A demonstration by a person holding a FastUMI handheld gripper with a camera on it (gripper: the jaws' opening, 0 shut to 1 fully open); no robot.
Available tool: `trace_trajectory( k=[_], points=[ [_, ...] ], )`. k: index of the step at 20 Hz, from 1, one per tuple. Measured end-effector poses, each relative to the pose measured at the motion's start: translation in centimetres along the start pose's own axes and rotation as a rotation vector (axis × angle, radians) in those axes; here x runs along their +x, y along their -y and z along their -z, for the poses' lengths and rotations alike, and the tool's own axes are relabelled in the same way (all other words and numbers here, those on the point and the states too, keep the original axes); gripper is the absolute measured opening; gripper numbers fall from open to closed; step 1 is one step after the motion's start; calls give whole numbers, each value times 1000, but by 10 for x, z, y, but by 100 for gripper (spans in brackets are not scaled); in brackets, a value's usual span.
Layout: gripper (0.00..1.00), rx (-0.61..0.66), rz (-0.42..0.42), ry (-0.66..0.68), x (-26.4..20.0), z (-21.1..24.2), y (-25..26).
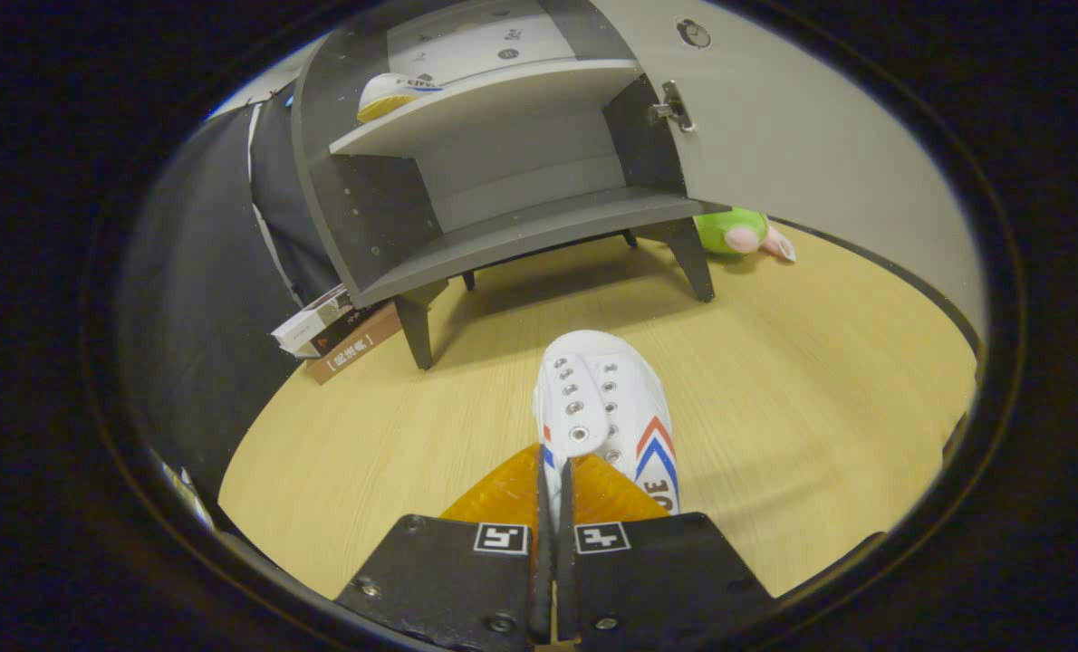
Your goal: Open the shoe cabinet door, grab the shoes and put them into the shoe cabinet, then close the shoe cabinet door.
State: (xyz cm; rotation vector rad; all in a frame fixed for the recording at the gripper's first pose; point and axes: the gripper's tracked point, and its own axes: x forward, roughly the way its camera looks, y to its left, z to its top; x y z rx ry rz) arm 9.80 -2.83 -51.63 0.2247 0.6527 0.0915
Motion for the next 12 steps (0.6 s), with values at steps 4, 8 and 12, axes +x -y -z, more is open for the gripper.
trace_trajectory(
  k=[4, 8, 12],
  points=[
    [6, -20, -26, 21, -21, -12, -10],
    [6, 30, -110, 11, -50, -22, -31],
    [5, -37, -111, 84, -87, -55, -51]
  ],
)
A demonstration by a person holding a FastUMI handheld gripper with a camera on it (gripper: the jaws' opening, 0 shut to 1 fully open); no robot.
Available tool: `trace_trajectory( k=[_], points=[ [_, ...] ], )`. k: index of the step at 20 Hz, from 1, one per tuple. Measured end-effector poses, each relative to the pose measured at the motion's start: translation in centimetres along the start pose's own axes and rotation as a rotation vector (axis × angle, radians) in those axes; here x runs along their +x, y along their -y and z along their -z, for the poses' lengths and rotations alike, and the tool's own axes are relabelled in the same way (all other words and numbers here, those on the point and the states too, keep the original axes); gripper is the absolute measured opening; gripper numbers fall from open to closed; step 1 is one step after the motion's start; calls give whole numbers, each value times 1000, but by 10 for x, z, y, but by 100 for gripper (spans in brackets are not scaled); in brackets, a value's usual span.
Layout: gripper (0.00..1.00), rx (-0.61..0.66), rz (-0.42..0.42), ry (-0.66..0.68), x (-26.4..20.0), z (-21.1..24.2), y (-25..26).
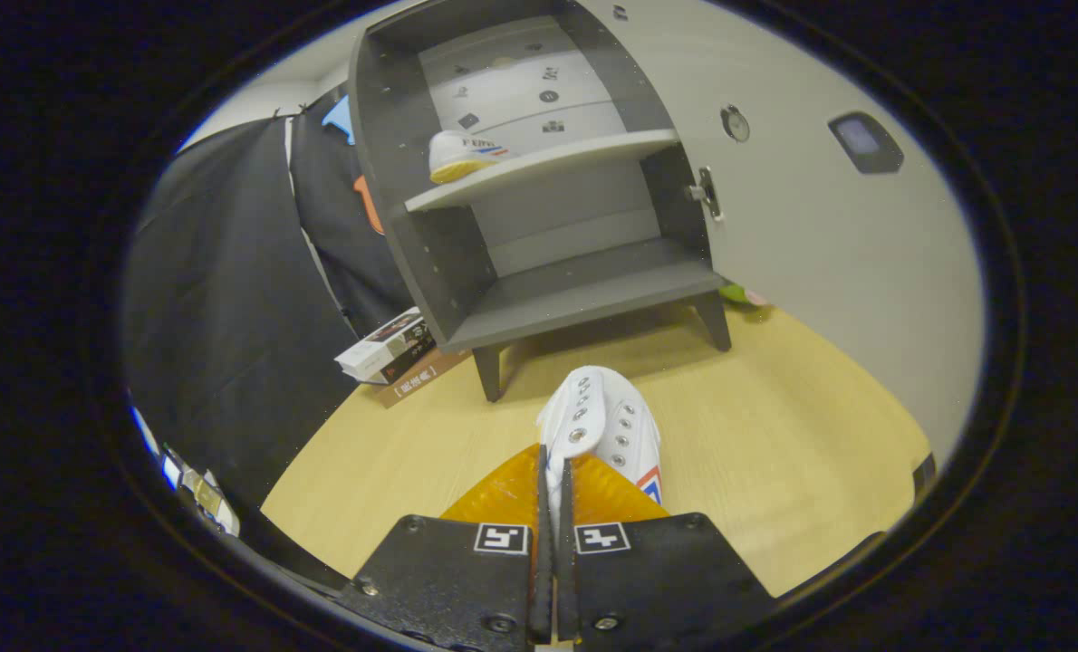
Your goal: Open the shoe cabinet door, grab the shoes and put them into the shoe cabinet, then close the shoe cabinet door.
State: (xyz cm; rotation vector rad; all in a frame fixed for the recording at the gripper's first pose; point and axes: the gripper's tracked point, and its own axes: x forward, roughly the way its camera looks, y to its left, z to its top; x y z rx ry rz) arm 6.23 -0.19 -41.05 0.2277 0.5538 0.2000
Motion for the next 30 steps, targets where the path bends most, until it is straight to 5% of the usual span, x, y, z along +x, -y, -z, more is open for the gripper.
trace_trajectory(
  k=[17, 25, 30],
  points=[
    [6, -205, -10, 262, -111, -219, -66],
    [6, -319, 122, 308, -52, -323, -66],
    [6, -330, 105, 231, 23, -364, -56]
  ],
)
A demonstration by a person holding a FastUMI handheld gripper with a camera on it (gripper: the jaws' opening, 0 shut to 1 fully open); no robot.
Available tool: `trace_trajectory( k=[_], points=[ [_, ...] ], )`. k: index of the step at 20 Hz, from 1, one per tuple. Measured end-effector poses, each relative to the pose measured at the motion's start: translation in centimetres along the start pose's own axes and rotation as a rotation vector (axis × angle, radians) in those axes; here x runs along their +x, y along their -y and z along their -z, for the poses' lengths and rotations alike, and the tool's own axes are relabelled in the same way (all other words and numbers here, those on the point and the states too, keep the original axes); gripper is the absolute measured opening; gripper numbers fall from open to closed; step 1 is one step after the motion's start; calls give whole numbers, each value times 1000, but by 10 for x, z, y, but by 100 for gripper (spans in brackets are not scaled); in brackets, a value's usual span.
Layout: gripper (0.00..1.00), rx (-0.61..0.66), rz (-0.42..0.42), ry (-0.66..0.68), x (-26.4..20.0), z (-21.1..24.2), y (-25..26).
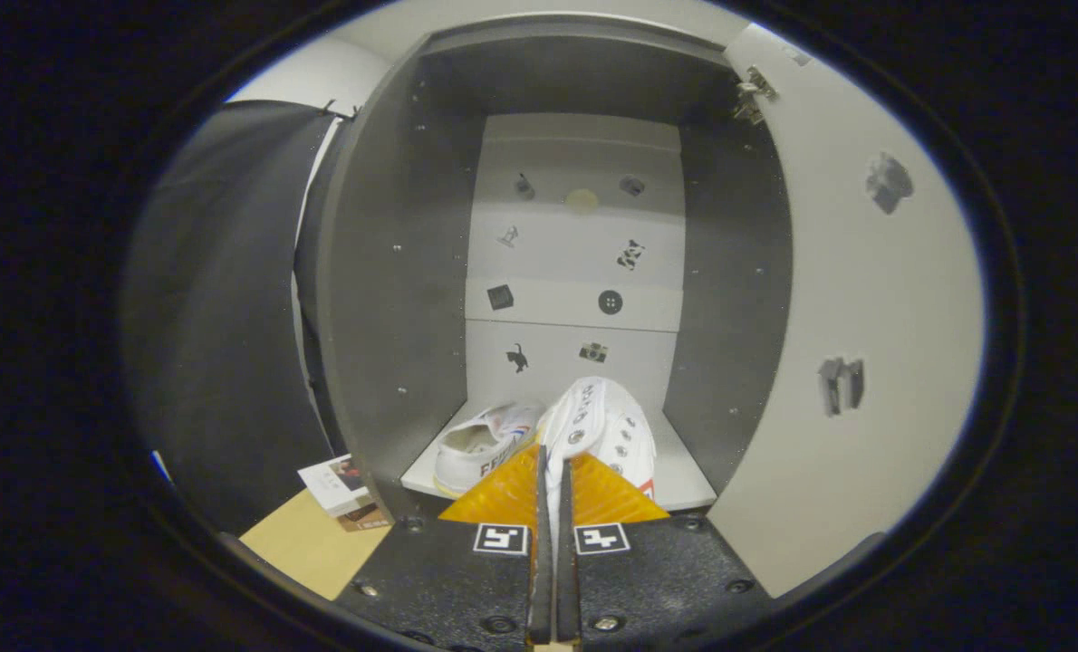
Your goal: Open the shoe cabinet door, grab the shoes and put them into the shoe cabinet, then close the shoe cabinet door.
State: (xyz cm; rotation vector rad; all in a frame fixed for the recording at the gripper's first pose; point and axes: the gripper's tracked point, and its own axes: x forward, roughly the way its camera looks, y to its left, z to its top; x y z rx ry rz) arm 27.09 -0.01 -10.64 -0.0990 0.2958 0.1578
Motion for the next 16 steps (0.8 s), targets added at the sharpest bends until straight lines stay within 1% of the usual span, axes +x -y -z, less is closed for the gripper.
trace_trajectory(
  k=[1, 3, 6, 9, 11, 13, 16],
  points=[
    [6, -11, -4, -10, 18, -2, 2],
    [6, -33, 23, -45, 47, 2, 12],
    [6, -101, 61, -90, 89, 12, 25],
    [6, -181, 101, -115, 124, 20, 39],
    [6, -205, 121, -138, 142, 29, 45],
    [6, -202, 121, -162, 157, 39, 46],
    [7, -199, 95, -180, 170, 48, 43]
  ],
)
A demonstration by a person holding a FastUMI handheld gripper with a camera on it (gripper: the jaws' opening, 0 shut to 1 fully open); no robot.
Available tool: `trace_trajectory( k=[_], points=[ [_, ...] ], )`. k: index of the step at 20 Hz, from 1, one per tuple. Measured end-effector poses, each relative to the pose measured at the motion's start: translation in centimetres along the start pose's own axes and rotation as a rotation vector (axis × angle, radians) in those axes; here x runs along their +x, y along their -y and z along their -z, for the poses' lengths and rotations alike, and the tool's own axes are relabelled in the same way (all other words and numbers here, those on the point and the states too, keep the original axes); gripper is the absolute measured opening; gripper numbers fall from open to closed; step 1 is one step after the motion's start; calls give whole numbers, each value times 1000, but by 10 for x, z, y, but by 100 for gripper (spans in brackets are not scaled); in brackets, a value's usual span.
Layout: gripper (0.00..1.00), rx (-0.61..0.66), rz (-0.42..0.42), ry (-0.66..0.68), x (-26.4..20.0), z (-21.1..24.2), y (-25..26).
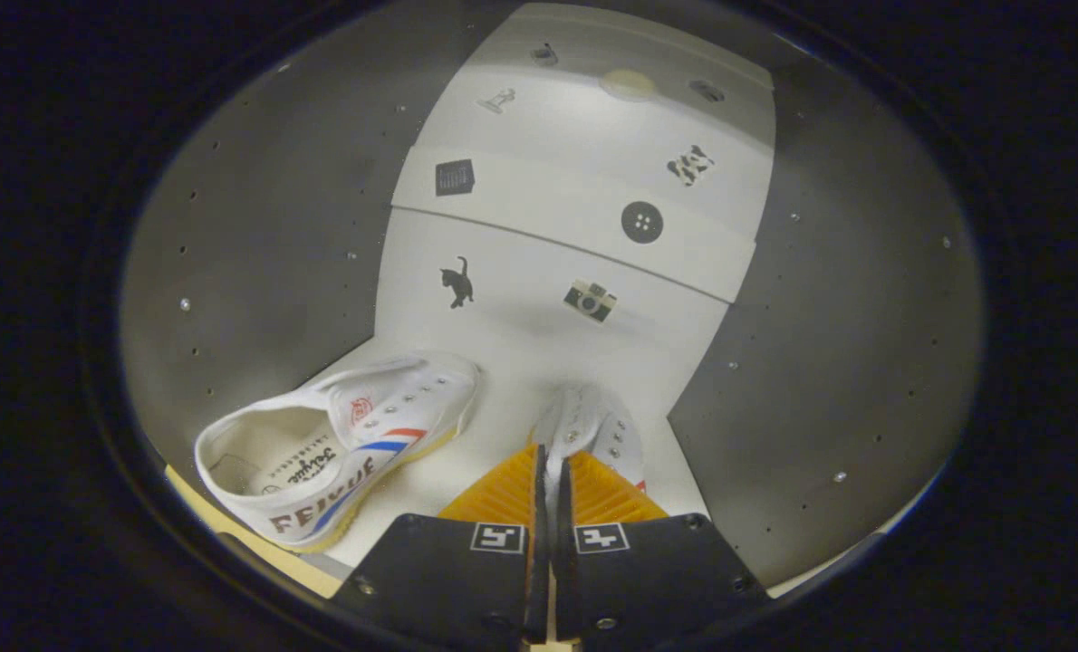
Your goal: Open the shoe cabinet door, grab the shoes and put them into the shoe cabinet, then close the shoe cabinet door.
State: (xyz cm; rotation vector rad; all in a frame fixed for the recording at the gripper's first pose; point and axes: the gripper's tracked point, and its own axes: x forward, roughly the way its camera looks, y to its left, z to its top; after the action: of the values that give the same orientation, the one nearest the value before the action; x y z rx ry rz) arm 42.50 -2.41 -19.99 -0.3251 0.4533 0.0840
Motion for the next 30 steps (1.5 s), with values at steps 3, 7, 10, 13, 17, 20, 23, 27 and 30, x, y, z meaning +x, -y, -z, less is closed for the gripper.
trace_trajectory(
  k=[3, 7, 10, 13, 17, 20, 23, 27, 30],
  points=[
    [8, 57, -26, 42, 1, -1, 2],
    [16, 39, 33, 63, -5, -1, 13],
    [27, 19, 12, 114, -14, -15, 4],
    [40, 16, 67, 119, -26, -15, 6],
    [47, -14, 149, 240, -65, -25, 8],
    [51, 53, 99, 308, -109, -35, -4],
    [68, 141, 106, 358, -160, -38, -3],
    [100, 169, 129, 421, -228, -34, -6],
    [100, 220, 134, 429, -284, -23, -5]
  ],
)
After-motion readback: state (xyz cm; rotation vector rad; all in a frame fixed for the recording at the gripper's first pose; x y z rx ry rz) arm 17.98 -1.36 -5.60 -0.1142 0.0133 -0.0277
